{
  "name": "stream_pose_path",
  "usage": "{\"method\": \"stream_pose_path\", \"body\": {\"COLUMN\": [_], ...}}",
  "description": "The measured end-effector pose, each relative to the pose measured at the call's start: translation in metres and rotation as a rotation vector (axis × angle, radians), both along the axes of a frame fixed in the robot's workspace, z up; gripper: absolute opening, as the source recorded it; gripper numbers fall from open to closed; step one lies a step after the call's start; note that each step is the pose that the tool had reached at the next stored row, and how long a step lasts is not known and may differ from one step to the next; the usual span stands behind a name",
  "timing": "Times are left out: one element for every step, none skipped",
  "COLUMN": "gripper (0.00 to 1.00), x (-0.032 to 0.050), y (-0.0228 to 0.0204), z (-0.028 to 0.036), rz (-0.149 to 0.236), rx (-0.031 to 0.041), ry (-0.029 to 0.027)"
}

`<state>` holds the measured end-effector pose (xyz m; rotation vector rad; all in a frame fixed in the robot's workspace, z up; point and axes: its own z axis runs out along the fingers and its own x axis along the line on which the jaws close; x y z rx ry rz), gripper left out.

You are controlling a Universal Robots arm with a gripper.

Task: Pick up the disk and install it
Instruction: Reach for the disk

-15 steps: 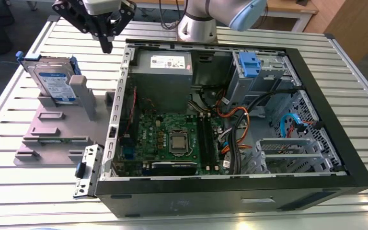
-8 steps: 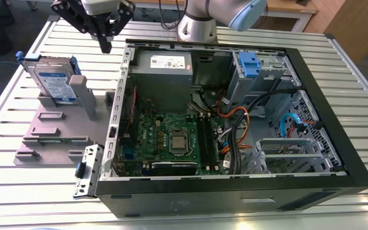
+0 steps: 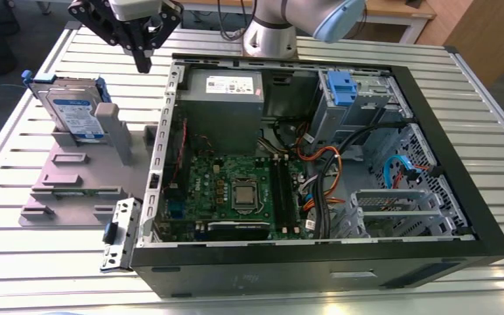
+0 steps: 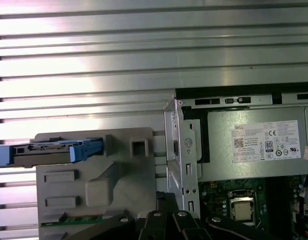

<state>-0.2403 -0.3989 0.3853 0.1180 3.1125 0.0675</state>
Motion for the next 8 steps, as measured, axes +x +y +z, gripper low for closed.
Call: {"method": "stream_pose_path", "body": {"gripper": [0.11, 0.11, 0.11, 0.11, 0.11, 0.11, 0.11, 0.11], "x": [-0.0003, -0.0005, -0.0007, -0.0009, -0.0011, -0.0014, -0.0016, -0.0018], "y": [0.0000, 0.0000, 0.0000, 0.0000, 0.0000, 0.0000, 0.0000, 0.0000], "z": [-0.0001, -0.0001, -0.0001, -0.0001, -0.0001, -0.0001, -0.0002, -0.0002], "rz": [0.000, 0.000, 0.000, 0.000, 0.000, 0.000, 0.000, 0.000], "rx": [0.0001, 0.0000, 0.0000, 0.0000, 0.0000, 0.0000, 0.0000, 0.0000], "ry": [-0.0001, -0.0001, -0.0001, -0.0001, -0.0001, -0.0001, -0.0001, -0.0001]}}
